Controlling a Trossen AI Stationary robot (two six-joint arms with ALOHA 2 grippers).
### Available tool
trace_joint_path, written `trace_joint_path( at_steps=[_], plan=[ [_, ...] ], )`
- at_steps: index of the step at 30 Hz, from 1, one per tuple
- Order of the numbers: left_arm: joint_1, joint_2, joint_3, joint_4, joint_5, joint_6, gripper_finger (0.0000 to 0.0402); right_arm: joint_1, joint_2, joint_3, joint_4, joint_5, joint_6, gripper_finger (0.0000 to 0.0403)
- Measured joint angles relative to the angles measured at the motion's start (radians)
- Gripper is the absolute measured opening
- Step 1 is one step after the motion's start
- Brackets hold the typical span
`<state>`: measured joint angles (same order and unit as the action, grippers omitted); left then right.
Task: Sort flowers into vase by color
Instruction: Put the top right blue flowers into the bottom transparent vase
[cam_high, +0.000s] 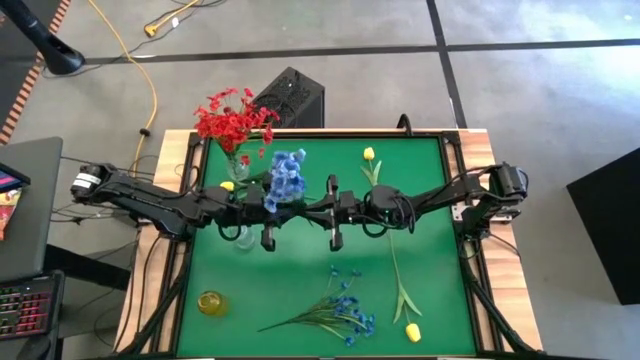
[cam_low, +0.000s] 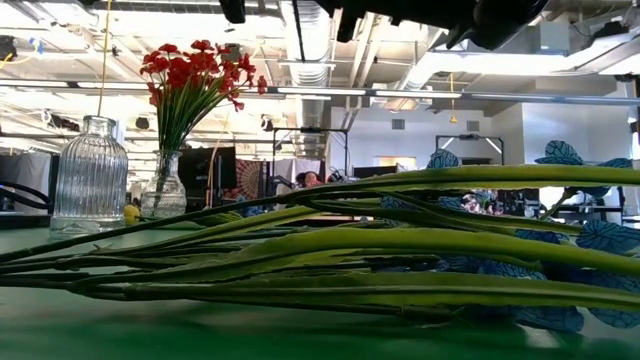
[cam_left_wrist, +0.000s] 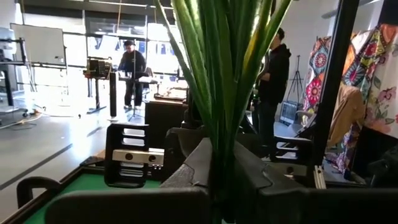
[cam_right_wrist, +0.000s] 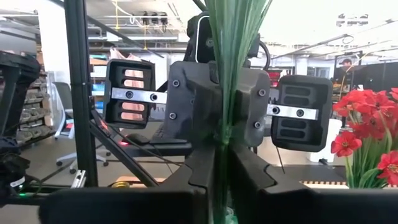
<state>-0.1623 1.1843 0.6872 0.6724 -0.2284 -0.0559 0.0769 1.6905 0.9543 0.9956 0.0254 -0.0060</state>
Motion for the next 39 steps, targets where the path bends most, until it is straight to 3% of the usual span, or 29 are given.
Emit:
trace_joint_path(
  at_steps=[5,10,17,22,27,39],
  plan=[
    [0.000,0.000,0.000,-0.002,0.005,-0.003,0.0012,0.000,0.000,0.000,-0.001,-0.017,0.029,0.0120],
    [0.000,-0.016,0.000,-0.023,0.005,0.007,0.0009,-0.006,-0.009,0.000,-0.029,-0.024,0.032,0.0212],
    [-0.010,-0.163,0.057,-0.348,0.005,-0.003,0.0008,-0.008,-0.098,0.000,-0.203,-0.024,0.000,0.0309],
    [-0.052,-0.317,0.063,-0.609,0.011,-0.034,0.0007,-0.005,-0.169,0.000,-0.375,-0.024,-0.010,0.0326],
    [-0.128,-0.447,0.062,-0.821,0.001,-0.037,0.0007,0.010,-0.186,0.000,-0.434,-0.024,0.005,0.0324],
    [-0.255,-0.756,-0.105,-0.948,-0.194,-0.107,0.0007,0.022,-0.178,0.000,-0.443,-0.023,0.036,0.0322]
  ],
)
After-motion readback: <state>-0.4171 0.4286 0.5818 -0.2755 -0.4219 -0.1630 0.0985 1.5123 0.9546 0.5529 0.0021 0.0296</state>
